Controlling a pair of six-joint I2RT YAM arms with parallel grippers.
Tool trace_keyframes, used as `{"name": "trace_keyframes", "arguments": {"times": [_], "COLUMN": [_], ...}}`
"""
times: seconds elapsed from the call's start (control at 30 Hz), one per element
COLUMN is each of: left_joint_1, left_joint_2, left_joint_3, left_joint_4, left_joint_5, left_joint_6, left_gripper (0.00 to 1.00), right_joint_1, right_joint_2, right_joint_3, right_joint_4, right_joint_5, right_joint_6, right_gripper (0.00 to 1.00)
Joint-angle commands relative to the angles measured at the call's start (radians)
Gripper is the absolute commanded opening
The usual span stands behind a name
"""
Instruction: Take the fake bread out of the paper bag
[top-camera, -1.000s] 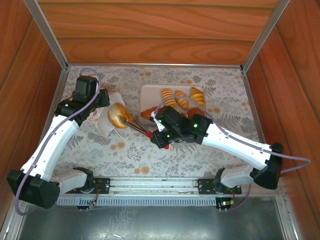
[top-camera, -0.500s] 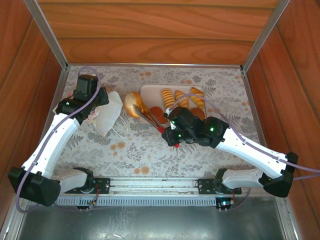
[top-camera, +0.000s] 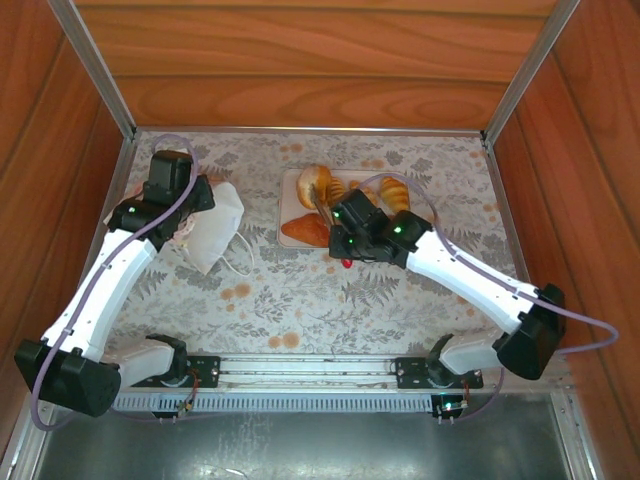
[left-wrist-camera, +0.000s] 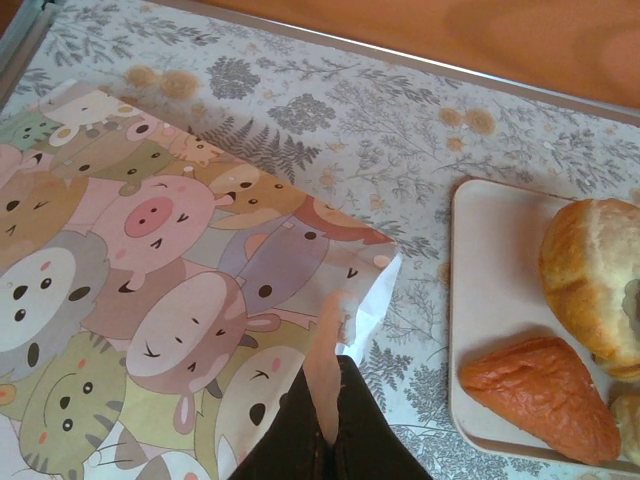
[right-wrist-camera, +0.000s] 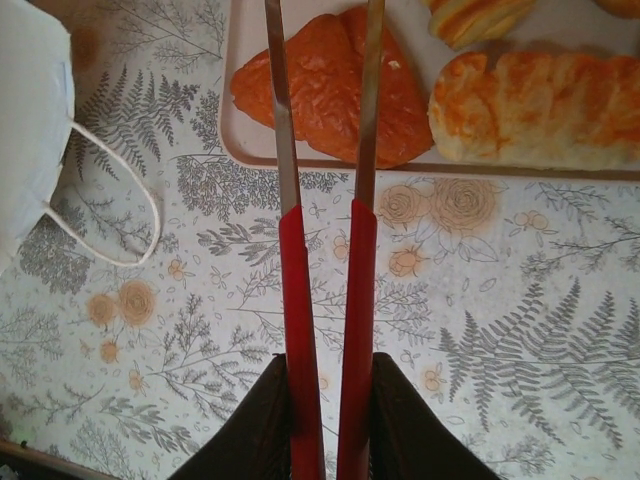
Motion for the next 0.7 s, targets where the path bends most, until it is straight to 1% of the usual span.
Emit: {"name": "trace_keyframes", "arguments": {"times": [0.0, 0.17, 0.43, 0.67], "left_joint_1": [0.009, 0.010, 0.012, 0.014], "left_joint_2": [-0.021, -0.033, -0.041, -0.047], "left_joint_3": [-0.015, -0.031, -0.044, -0.054], "left_joint_4": [-0.005, -0.003, -0.002, 0.000], "left_joint_5": [0.000, 0.005, 0.006, 0.006], "left_joint_6": [0.036, 0.057, 0.067, 0.072], "left_gripper": [0.00, 0.00, 0.00, 0.00], "right_joint_1": [-0.003, -0.003, -0.004, -0.003], "right_joint_2": [0.032, 0.076, 0.133, 0.178], "right_joint_3": [0.055, 0.059, 0.074, 0.072], "right_joint_4": [0.085, 0.138, 0.169, 0.191], "right_joint_5": [0.003, -0.028, -0.018, -0.064], "right_joint_6": [0.042, 0.053, 0.118, 0.155], "right_gripper": [0.14, 0.14, 0.15, 0.17]}}
